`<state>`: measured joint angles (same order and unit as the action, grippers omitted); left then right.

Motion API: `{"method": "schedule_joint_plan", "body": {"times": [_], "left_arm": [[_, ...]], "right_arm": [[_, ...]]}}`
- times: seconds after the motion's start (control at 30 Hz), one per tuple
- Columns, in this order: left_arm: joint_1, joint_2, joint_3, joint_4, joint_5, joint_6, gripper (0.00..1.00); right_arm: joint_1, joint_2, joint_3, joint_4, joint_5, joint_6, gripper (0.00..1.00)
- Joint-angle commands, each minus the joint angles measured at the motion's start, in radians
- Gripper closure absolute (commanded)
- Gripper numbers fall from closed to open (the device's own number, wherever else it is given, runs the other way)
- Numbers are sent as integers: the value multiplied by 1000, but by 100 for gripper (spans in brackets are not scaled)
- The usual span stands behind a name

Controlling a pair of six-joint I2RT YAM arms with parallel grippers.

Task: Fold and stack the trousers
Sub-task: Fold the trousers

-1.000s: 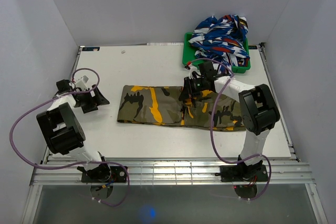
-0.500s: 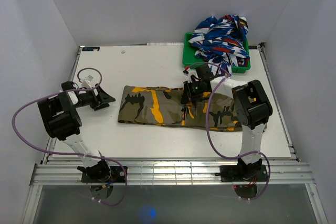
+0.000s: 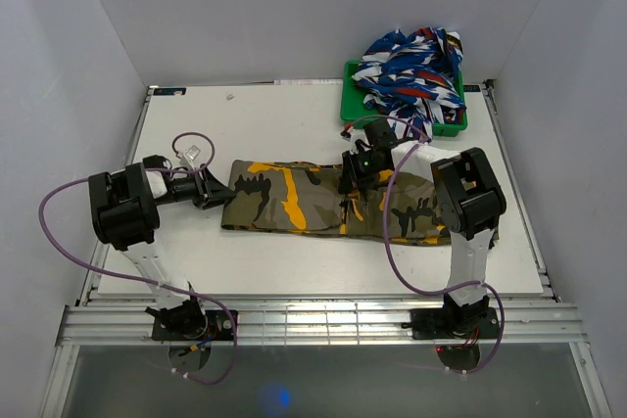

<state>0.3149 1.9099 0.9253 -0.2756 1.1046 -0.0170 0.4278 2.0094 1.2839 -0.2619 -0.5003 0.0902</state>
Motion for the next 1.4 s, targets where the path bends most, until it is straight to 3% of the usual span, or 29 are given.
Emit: {"method": "schedule_joint_plan", "body": {"times": [0.0, 0.1, 0.17, 0.23, 0.27, 0.3, 0.4, 0.63, 0.77, 0.97, 1.27, 1.37], "left_arm": [[-13, 55, -55, 4, -149, -3, 47], [-11, 54, -49, 3, -157, -29, 60], [-13, 40, -42, 0, -147, -37, 75], [-13, 12, -33, -17, -143, -35, 89], [-10, 2, -14, -51, -143, -25, 100], [-4, -20, -3, -74, -144, -15, 100], [48, -66, 33, -166, -138, 28, 100], [214, -193, 162, -436, -170, 245, 100], [274, -213, 233, -568, -196, 345, 100], [320, -207, 285, -623, -229, 400, 100], [377, -163, 400, -675, -247, 414, 100], [385, -146, 431, -677, -262, 417, 100]], "right_arm": [[2, 28, 25, -34, 52, -38, 92], [2, 28, 35, -45, 54, -49, 91], [2, 25, 51, -66, 49, -52, 82], [2, 11, 77, -86, 49, -75, 65], [-3, -12, 84, -112, 55, -86, 42], [-7, -30, 89, -122, 66, -86, 34], [-56, -127, 75, -166, 54, -155, 25], [-248, -383, 23, -312, -63, -247, 22], [-426, -480, -43, -385, -105, -320, 19], [-672, -439, -162, -424, -187, -383, 20], [-733, -259, -291, -271, -254, -342, 17], [-729, -212, -314, -211, -257, -311, 21]]}}
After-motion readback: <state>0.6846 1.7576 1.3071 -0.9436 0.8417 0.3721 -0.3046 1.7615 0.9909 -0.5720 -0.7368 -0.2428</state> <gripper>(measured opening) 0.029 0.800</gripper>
